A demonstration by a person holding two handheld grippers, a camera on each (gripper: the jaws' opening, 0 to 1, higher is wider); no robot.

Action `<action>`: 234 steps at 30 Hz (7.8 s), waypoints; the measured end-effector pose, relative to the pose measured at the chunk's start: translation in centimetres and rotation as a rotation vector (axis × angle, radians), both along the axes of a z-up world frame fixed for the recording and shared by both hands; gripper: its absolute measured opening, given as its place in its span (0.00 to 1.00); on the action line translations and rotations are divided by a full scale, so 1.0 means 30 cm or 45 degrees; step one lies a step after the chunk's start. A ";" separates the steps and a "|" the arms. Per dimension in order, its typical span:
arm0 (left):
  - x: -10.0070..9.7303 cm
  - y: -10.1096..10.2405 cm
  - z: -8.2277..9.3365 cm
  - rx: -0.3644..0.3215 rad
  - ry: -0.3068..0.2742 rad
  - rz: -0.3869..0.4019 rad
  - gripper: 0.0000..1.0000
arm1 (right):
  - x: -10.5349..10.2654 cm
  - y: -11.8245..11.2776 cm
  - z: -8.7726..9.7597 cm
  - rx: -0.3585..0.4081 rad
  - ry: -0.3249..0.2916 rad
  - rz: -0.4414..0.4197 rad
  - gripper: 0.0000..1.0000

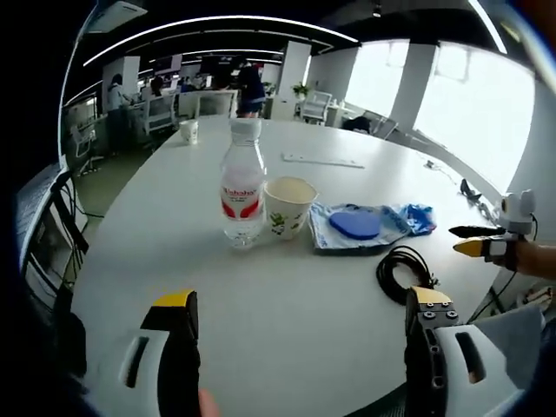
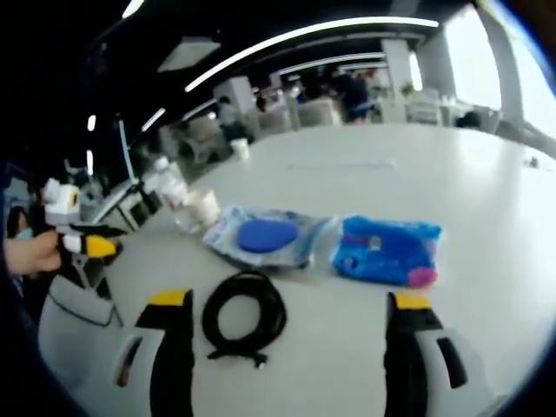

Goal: Arrange the tabletop items into an orderly group along one side of the table until the central work area is clear of visible clutter.

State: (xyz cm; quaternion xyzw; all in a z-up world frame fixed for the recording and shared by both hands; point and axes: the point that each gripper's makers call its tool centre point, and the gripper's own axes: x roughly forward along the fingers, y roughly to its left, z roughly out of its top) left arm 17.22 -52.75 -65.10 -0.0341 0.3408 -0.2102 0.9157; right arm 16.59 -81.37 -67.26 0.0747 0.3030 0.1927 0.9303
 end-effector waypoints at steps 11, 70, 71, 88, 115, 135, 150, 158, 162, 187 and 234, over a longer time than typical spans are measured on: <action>0.009 -0.091 -0.023 -0.016 0.021 -0.074 0.99 | 0.009 0.062 -0.063 -0.016 0.046 0.055 0.82; -0.072 0.161 -0.014 -0.031 0.064 0.157 0.96 | 0.082 0.127 -0.224 -0.344 -0.005 0.255 0.05; -0.073 0.165 -0.014 -0.033 0.065 0.160 0.96 | 0.080 0.124 -0.219 -0.335 -0.009 0.245 0.04; -0.071 0.140 -0.034 -0.038 0.088 0.134 0.95 | 0.075 0.053 -0.038 -0.252 -0.179 0.142 0.02; -0.073 0.124 -0.033 -0.018 0.090 0.088 0.95 | 0.028 -0.196 -0.031 -0.284 -0.139 0.018 0.03; -0.087 0.145 -0.027 0.004 0.092 0.103 0.95 | 0.059 -0.228 -0.120 -0.305 -0.024 0.047 0.03; -0.089 0.149 -0.026 -0.003 0.092 0.112 0.95 | 0.077 -0.237 -0.164 -0.376 0.019 0.112 0.03; -0.081 0.154 -0.026 0.002 0.093 0.110 0.95 | 0.081 -0.248 -0.183 -0.370 0.037 0.107 0.04; -0.084 0.156 -0.028 0.007 0.100 0.112 0.95 | 0.076 -0.250 -0.184 -0.366 0.033 0.104 0.04; -0.066 0.160 -0.004 -0.002 0.071 0.062 0.96 | -0.018 -0.264 -0.043 -0.218 -0.102 0.063 0.64; -0.045 0.107 0.141 -0.131 -0.002 -0.104 0.95 | -0.214 -0.286 0.189 -0.070 -0.081 -0.022 0.91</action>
